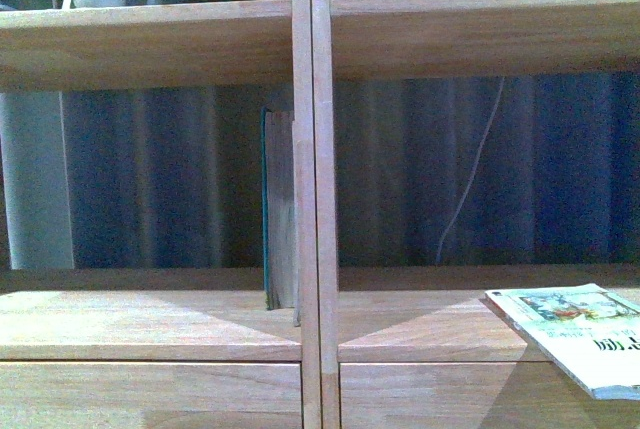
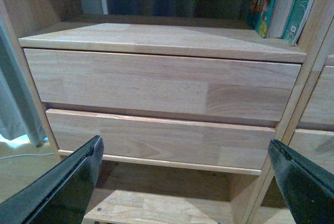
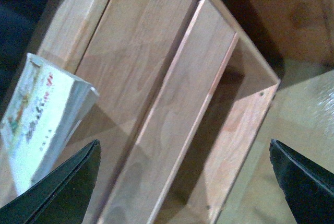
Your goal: Organize books on shelf
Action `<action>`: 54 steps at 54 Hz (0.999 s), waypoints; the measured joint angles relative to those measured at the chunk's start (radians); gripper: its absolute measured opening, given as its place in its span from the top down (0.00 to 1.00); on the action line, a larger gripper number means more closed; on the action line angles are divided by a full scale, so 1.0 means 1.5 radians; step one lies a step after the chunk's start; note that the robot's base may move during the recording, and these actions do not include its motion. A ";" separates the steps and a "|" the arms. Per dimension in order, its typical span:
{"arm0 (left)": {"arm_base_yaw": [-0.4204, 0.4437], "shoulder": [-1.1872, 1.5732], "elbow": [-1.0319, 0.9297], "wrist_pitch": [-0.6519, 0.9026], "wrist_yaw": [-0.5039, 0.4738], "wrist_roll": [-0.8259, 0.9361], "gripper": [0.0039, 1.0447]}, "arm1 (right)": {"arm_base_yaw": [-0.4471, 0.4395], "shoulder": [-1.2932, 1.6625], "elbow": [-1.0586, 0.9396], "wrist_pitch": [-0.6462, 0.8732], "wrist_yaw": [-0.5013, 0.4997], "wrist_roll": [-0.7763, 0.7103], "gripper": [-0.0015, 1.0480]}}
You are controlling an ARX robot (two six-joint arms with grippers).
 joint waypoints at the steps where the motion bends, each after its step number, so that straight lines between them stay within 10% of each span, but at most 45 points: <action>1: 0.000 0.000 0.000 0.000 0.000 0.000 0.07 | 0.000 0.006 0.004 0.004 -0.002 0.002 0.07; 54: 0.000 0.000 0.000 0.000 0.000 0.000 0.07 | -0.024 0.373 0.286 0.102 -0.169 0.266 0.07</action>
